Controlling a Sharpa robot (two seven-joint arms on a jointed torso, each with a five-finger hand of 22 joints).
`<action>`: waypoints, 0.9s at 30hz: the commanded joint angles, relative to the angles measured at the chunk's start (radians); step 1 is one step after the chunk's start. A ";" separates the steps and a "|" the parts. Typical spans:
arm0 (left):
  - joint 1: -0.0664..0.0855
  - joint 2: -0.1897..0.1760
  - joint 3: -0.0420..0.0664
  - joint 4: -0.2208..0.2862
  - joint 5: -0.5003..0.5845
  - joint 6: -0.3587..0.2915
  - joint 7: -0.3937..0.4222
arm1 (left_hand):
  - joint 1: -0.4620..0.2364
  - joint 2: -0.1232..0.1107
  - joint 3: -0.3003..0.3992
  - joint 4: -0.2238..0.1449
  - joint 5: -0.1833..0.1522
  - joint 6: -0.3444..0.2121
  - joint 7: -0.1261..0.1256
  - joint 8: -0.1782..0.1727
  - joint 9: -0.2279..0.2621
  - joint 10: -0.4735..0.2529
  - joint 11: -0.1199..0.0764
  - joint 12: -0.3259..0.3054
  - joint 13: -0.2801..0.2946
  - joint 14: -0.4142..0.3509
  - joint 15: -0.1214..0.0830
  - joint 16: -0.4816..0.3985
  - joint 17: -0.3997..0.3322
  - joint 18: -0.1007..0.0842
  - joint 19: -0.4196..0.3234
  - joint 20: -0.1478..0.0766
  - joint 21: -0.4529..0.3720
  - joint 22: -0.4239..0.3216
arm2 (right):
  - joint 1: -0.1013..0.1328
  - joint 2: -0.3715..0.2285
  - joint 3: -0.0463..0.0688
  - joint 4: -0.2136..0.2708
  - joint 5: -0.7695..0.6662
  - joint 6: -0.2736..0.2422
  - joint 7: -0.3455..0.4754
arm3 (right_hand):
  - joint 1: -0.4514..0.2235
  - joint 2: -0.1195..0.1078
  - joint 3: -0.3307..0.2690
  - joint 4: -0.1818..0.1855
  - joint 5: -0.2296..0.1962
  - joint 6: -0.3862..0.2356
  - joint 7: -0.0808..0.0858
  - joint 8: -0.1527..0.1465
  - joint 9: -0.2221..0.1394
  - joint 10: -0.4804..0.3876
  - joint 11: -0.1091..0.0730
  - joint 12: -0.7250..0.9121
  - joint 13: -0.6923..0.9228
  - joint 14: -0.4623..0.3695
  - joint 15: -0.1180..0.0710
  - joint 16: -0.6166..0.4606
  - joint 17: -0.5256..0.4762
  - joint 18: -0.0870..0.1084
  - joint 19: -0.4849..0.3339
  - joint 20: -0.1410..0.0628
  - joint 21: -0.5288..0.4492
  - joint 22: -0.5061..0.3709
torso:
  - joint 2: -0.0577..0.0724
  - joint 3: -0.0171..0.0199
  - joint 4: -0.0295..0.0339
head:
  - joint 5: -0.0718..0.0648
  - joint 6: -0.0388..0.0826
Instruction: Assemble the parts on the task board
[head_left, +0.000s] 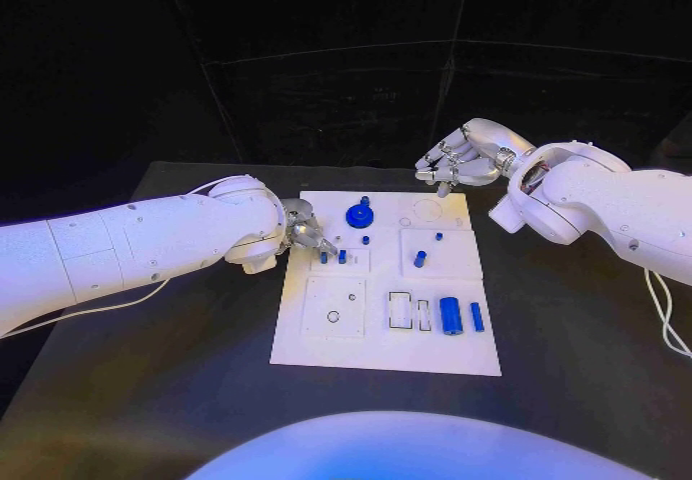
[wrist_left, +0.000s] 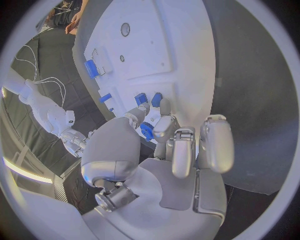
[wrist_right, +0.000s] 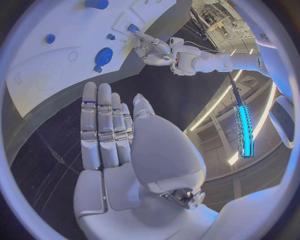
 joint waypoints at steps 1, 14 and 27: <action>0.001 -0.004 0.001 0.005 -0.005 -0.008 0.013 | 0.004 0.001 -0.008 -0.002 -0.002 0.008 0.001 0.006 -0.002 0.005 0.000 0.007 0.001 0.104 -0.009 0.003 0.263 -0.006 0.025 -0.010 0.006 0.077 | 0.002 -0.001 0.000 0.001 0.003 0.005 0.007 | 0.000 -0.008 -0.001 0.006 0.002 -0.006 0.004 -0.006 -0.001 -0.007 0.001 -0.003 -0.001 -0.003 0.004 -0.006 -0.001 0.012 0.003 0.004 -0.007 -0.001 | 0.000 0.0002 0.0004 | 0.000 0.000; 0.003 -0.033 0.002 0.003 0.154 -0.276 0.325 | 0.082 -0.001 -0.094 0.004 0.003 -0.196 0.097 -0.074 -0.055 -0.384 0.090 -0.336 -0.407 -0.070 0.064 -0.261 -0.088 0.109 -0.281 0.047 -0.642 -0.417 | 0.002 -0.001 0.000 0.000 0.003 0.004 0.006 | 0.000 -0.008 -0.001 0.006 0.002 -0.006 0.004 -0.006 -0.001 -0.007 0.001 -0.003 -0.001 -0.003 0.004 -0.006 -0.001 0.012 0.003 0.004 -0.007 -0.001 | 0.000 0.0004 -0.0001 | -0.007 0.007; 0.004 0.033 -0.008 -0.052 0.000 -0.343 0.598 | 0.376 -0.002 -0.084 -0.112 -0.001 -0.255 0.140 -0.174 -0.144 -0.553 0.143 -0.569 -0.642 -0.332 0.110 -0.748 -0.590 0.122 -0.327 0.101 -0.897 -0.628 | 0.002 0.005 0.000 -0.004 0.003 0.004 0.010 | 0.000 -0.007 0.000 0.007 0.003 -0.004 0.004 -0.004 0.000 -0.008 0.001 -0.003 -0.001 -0.004 0.004 -0.007 -0.001 0.012 0.003 0.005 -0.009 -0.002 | 0.001 -0.0001 -0.0016 | -0.012 0.015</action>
